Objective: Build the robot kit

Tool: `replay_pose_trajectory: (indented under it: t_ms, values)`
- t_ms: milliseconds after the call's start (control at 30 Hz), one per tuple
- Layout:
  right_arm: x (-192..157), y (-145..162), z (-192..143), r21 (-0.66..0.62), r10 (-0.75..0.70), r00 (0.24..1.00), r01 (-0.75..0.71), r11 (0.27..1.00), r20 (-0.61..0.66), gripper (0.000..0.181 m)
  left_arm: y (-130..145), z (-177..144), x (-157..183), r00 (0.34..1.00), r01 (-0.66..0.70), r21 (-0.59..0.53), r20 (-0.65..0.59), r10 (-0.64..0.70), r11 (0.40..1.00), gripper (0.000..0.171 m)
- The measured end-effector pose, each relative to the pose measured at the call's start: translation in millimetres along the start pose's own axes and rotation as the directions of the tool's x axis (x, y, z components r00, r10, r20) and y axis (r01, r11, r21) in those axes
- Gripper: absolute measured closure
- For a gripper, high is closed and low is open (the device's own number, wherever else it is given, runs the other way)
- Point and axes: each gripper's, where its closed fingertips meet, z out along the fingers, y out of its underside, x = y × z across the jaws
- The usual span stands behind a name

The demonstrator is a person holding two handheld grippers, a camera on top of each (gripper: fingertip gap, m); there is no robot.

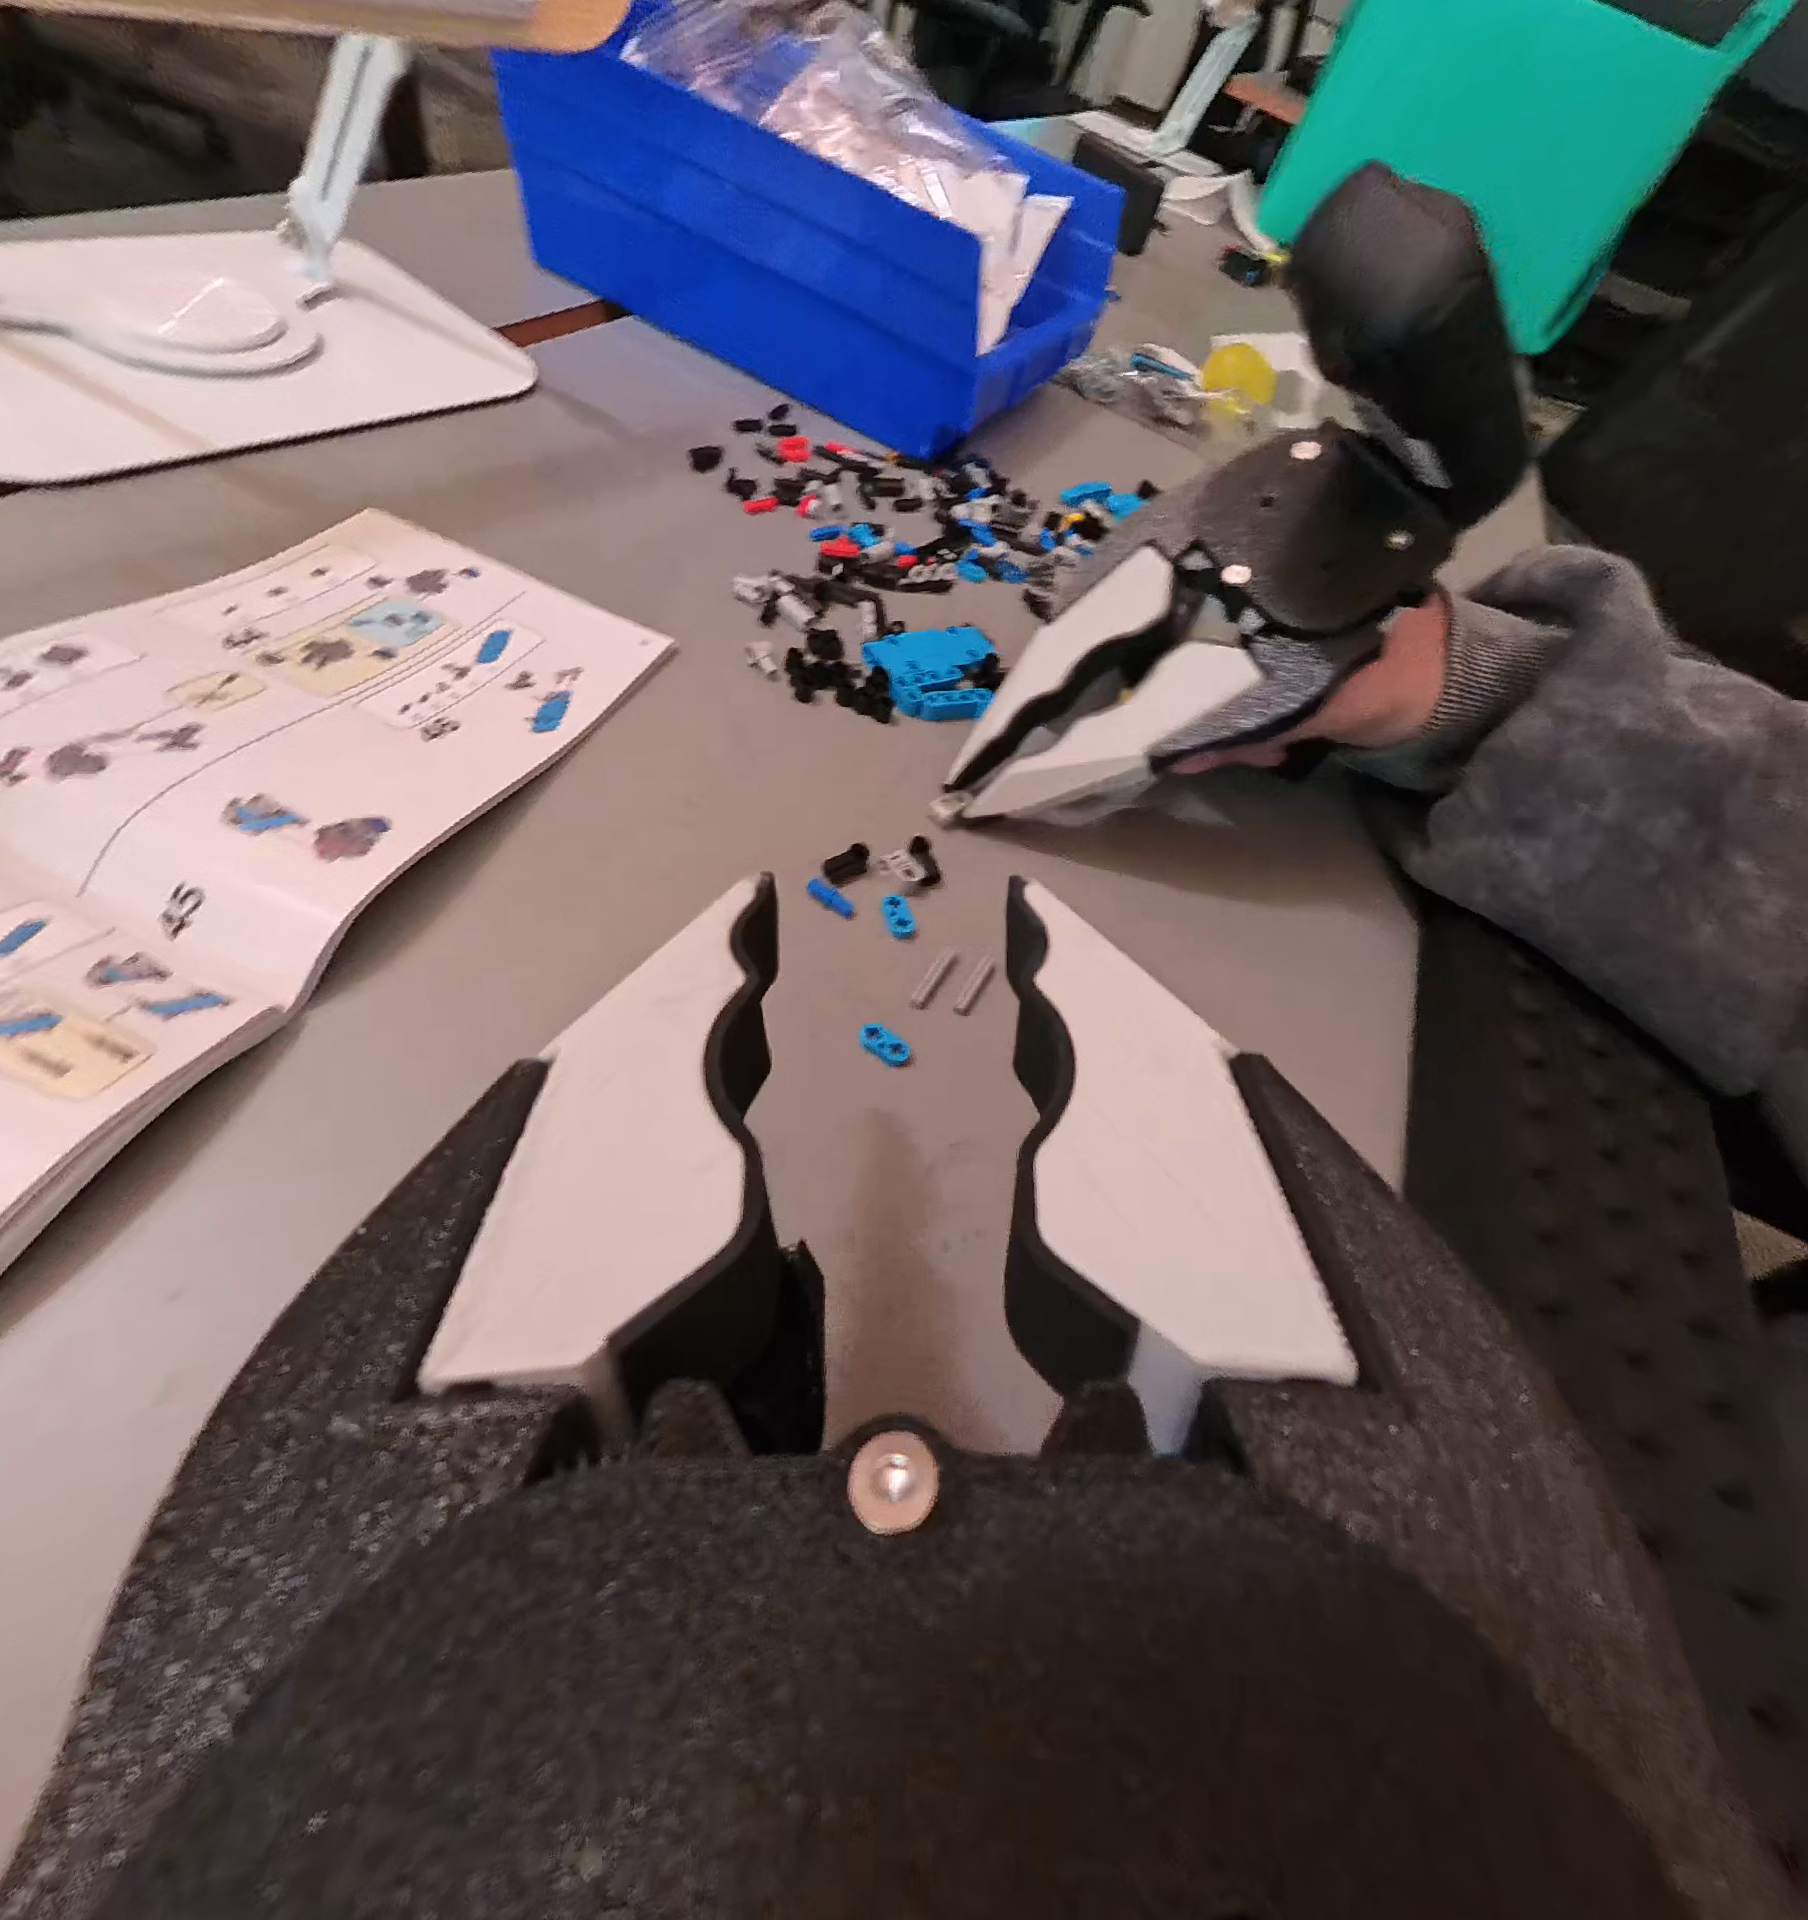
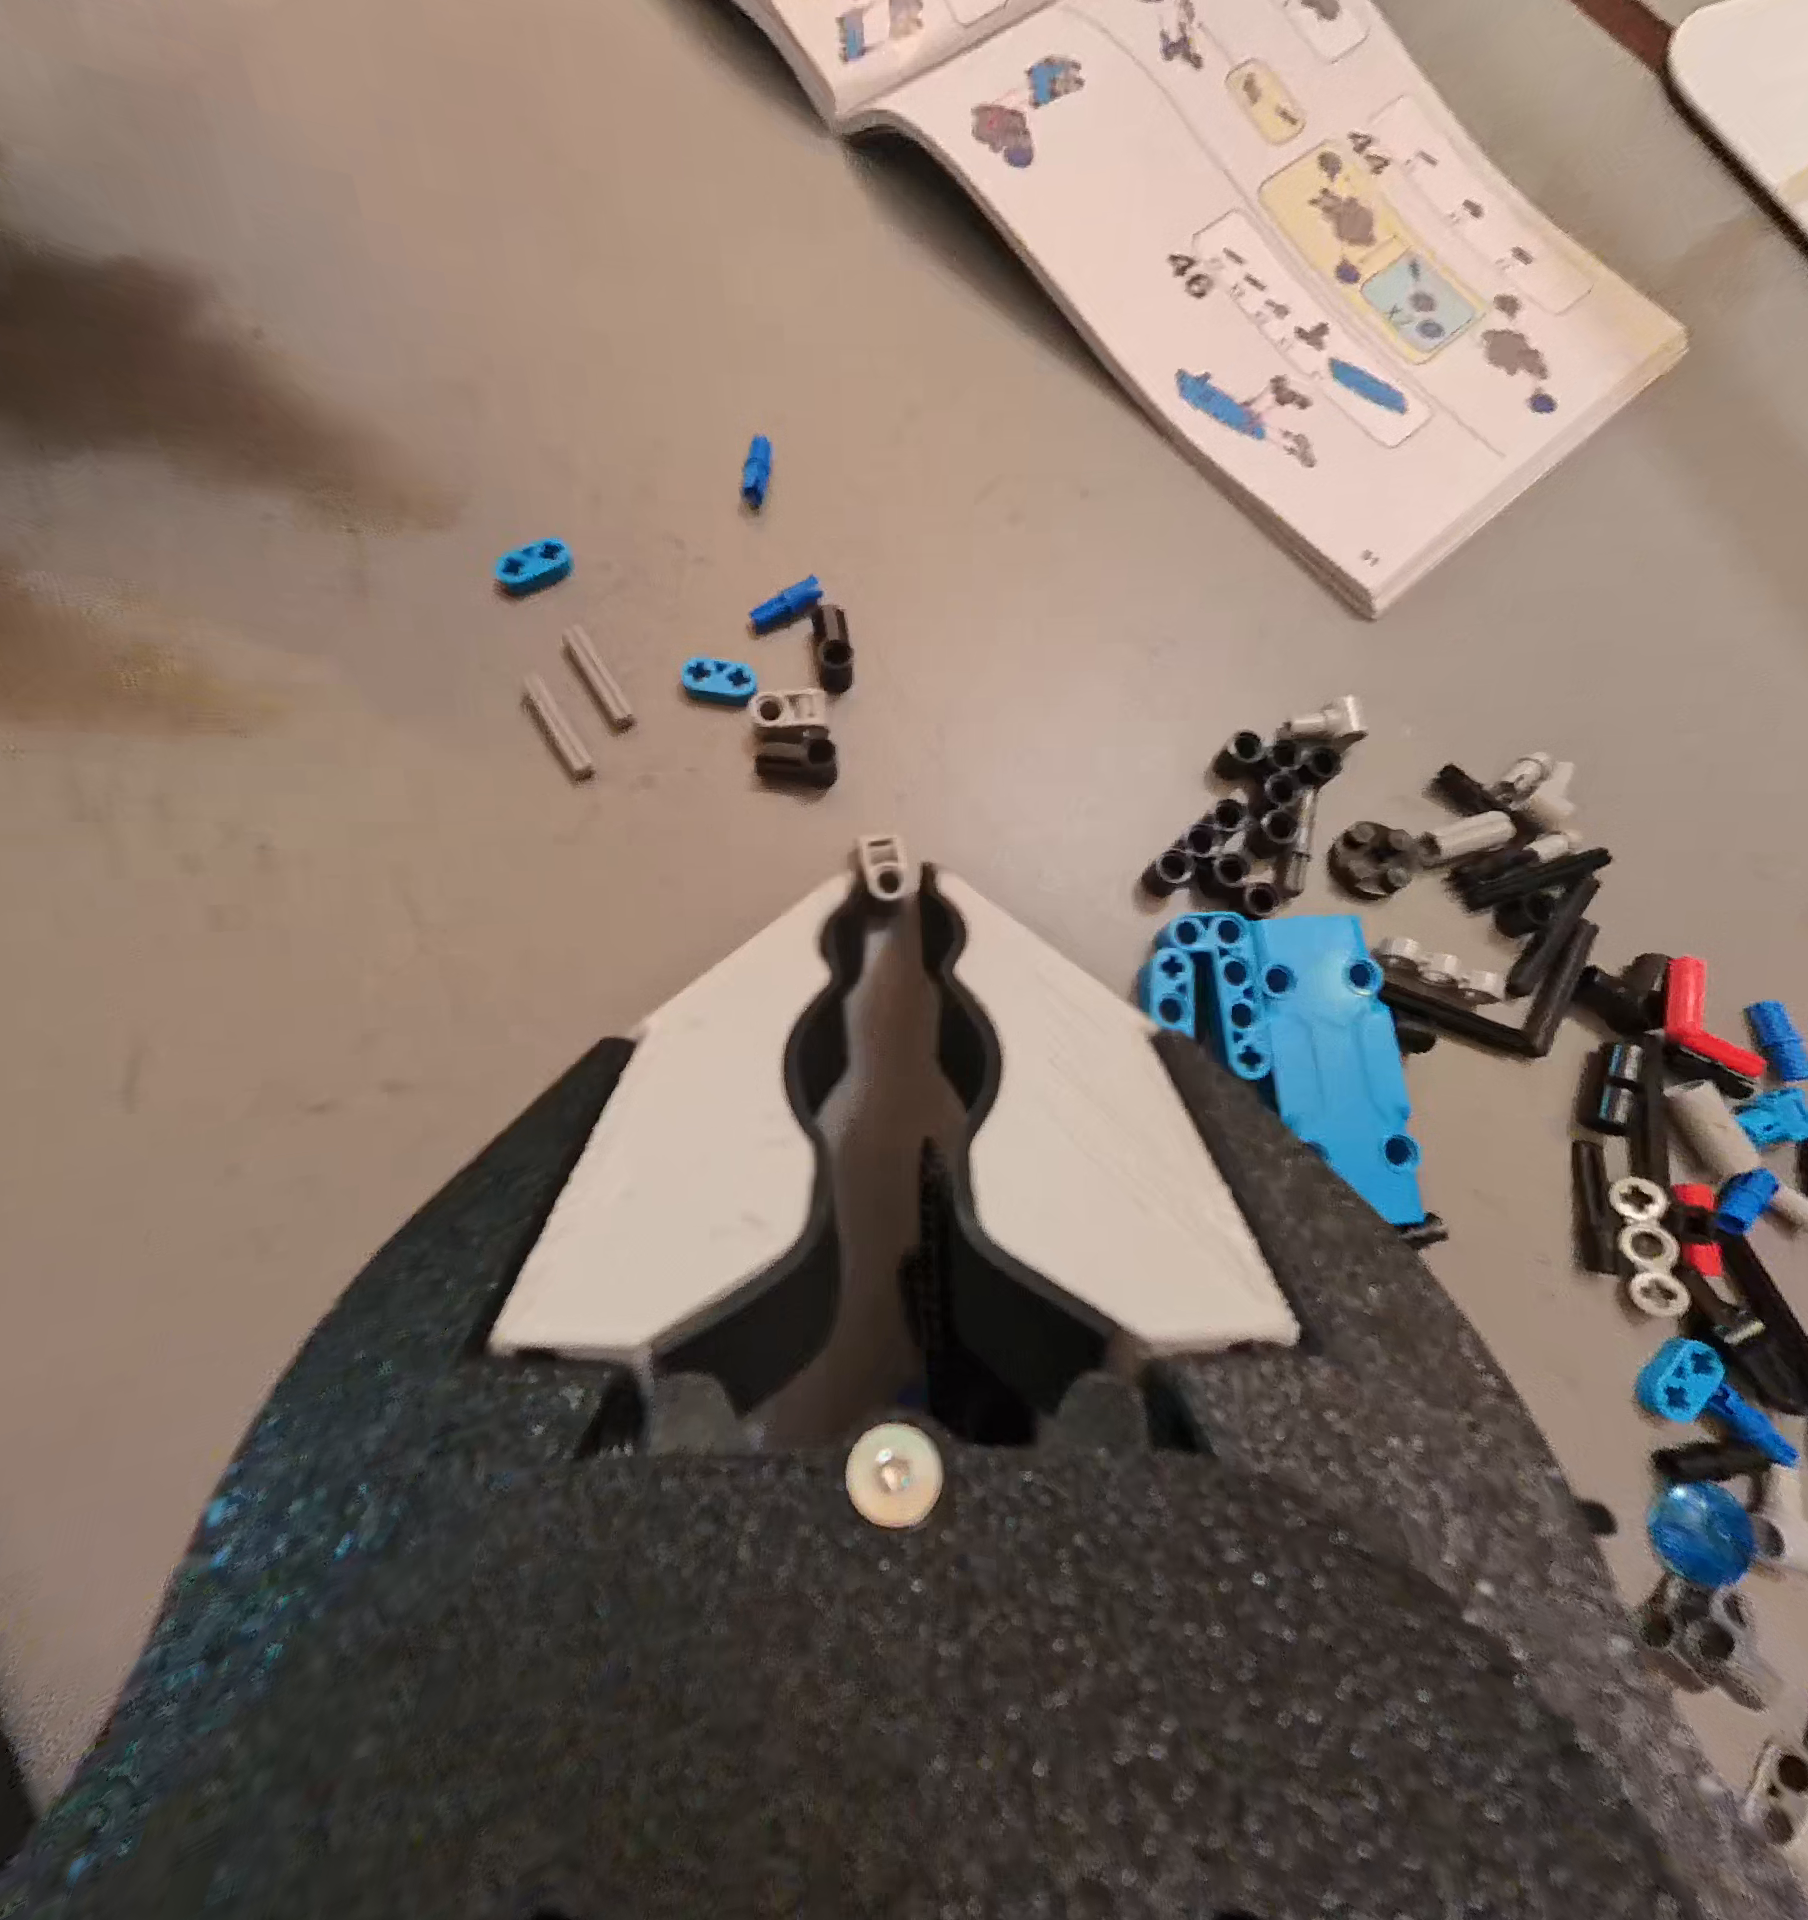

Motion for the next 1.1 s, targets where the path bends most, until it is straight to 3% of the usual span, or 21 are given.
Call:
replay_pose_trajectory:
  t_ms: [100, 167, 300, 433, 500, 567, 767, 867, 933, 1000, 1100]
  values:
    - [-4, -5, -2, 0.010, 0.052, 0.996, -0.052, 0.999, 0.070, 0.174, -1, 2, 18, 0.996, -0.057, 0.015, -0.075, 0.058, 0.998, 0.127]
    - [-15, -22, -12, 0.071, 0.139, 0.971, -0.155, 0.985, 0.193, 0.174, -6, 1, 28, 0.991, -0.060, 0.047, -0.120, 0.065, 0.997, 0.126]
    - [-56, -70, -48, 0.179, 0.221, 0.791, -0.382, 0.907, 0.570, 0.174, -17, -9, 49, 0.961, 0.038, 0.100, -0.277, -0.009, 0.994, 0.126]
    - [-84, -90, -66, 0.202, 0.152, 0.705, -0.392, 0.898, 0.693, 0.174, -21, -18, 58, 0.908, 0.167, 0.065, -0.399, -0.128, 0.984, 0.134]
    - [-93, -96, -68, 0.212, 0.127, 0.691, -0.382, 0.899, 0.711, 0.174, -22, -22, 66, 0.882, 0.183, 0.056, -0.450, -0.138, 0.982, 0.139]
    - [-97, -104, -69, 0.230, 0.121, 0.687, -0.397, 0.889, 0.717, 0.174, -22, -21, 66, 0.897, 0.148, 0.073, -0.429, -0.103, 0.986, 0.139]
    - [-68, -165, -67, 0.285, 0.289, 0.715, -0.567, 0.773, 0.637, 0.174, -31, -23, 36, 0.978, 0.017, 0.195, -0.208, 0.024, 0.981, 0.121]
    - [-46, -209, -67, 0.311, 0.216, 0.810, -0.435, 0.845, 0.544, 0.175, -31, -22, 25, 0.992, -0.033, 0.202, -0.114, 0.057, 0.979, 0.121]
    - [-31, -221, -43, 0.312, 0.111, 0.903, -0.255, 0.915, 0.415, 0.174, -26, -20, 13, 0.997, -0.071, 0.177, -0.028, 0.078, 0.982, 0.121]
    - [-21, -215, -2, 0.293, 0.050, 0.935, -0.160, 0.943, 0.352, 0.174, -22, -20, 1, 0.995, -0.093, 0.148, 0.036, 0.088, 0.985, 0.122]
    - [-31, -184, 48, 0.226, 0.176, 0.875, -0.303, 0.926, 0.451, 0.174, -22, -23, -13, 0.992, -0.089, 0.138, 0.100, 0.075, 0.986, 0.129]
